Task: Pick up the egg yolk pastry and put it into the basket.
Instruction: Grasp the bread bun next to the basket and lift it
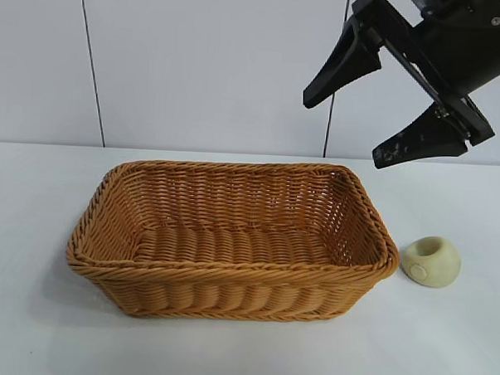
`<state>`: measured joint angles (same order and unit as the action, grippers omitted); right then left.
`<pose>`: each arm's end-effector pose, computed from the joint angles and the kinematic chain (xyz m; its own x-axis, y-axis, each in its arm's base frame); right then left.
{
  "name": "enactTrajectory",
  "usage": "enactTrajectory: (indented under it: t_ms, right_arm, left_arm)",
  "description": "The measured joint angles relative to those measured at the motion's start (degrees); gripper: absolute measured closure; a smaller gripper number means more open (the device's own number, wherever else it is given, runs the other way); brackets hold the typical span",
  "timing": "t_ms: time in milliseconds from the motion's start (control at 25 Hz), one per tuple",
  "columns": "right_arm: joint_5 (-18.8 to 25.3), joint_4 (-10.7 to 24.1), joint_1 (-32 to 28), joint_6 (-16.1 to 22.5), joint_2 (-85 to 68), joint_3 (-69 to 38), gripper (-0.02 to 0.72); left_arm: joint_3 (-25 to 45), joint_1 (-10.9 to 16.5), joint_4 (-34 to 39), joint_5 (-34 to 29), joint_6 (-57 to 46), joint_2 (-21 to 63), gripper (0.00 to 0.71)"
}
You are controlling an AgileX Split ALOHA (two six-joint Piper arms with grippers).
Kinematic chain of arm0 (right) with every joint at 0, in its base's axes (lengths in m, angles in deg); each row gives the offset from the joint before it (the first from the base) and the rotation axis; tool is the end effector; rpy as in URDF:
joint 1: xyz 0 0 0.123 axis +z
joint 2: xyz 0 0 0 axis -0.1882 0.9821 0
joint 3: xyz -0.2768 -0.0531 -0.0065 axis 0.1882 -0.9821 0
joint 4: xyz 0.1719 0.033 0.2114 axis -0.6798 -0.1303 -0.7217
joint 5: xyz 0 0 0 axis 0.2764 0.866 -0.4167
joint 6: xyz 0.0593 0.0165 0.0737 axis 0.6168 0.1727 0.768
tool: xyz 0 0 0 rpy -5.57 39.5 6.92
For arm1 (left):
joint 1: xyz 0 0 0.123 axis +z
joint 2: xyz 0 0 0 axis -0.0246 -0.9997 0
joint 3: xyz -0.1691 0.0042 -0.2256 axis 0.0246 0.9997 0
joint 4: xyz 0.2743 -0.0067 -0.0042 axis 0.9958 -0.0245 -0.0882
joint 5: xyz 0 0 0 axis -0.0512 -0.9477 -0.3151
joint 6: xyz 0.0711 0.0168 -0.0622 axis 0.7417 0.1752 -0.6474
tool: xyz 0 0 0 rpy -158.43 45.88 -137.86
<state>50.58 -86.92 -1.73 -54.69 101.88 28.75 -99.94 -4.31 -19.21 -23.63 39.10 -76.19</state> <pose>0.3320 0.1064 0.2242 -0.9402 0.1250 -0.3168 -0.1007 0.7866 0.6092 0.0635 -0.0074 0.2750 -0.6809 -0.0250 -0.7320 0.0452 0.9961 -0.0761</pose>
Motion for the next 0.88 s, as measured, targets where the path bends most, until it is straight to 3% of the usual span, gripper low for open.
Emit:
enactTrajectory:
  t_ms: [240,440,560,640,720,880]
  right_arm:
    - [0.01,0.0,0.0,0.0,0.0,0.0,0.007]
    - [0.15,0.07,0.0,0.05,0.0,0.2,0.007]
    - [0.97,2.0,0.0,1.11,0.0,2.18,0.007]
    - [2.2,5.8,0.0,3.59,0.0,4.81,0.007]
    - [3.86,11.99,0.0,7.46,0.0,7.59,0.007]
    - [8.02,29.89,0.0,17.22,0.0,11.58,0.007]
  left_arm:
    - [0.07,5.08,0.0,0.08,0.0,5.7,0.018]
    - [0.07,5.72,0.15,0.08,0.0,13.68,0.018]
    - [0.07,5.72,0.15,-0.12,0.0,15.3,0.018]
    - [0.07,5.72,0.15,0.09,0.0,15.3,0.018]
    - [0.07,5.72,0.15,0.09,0.0,15.36,0.018]
    - [0.07,5.72,0.15,0.13,0.0,15.36,0.018]
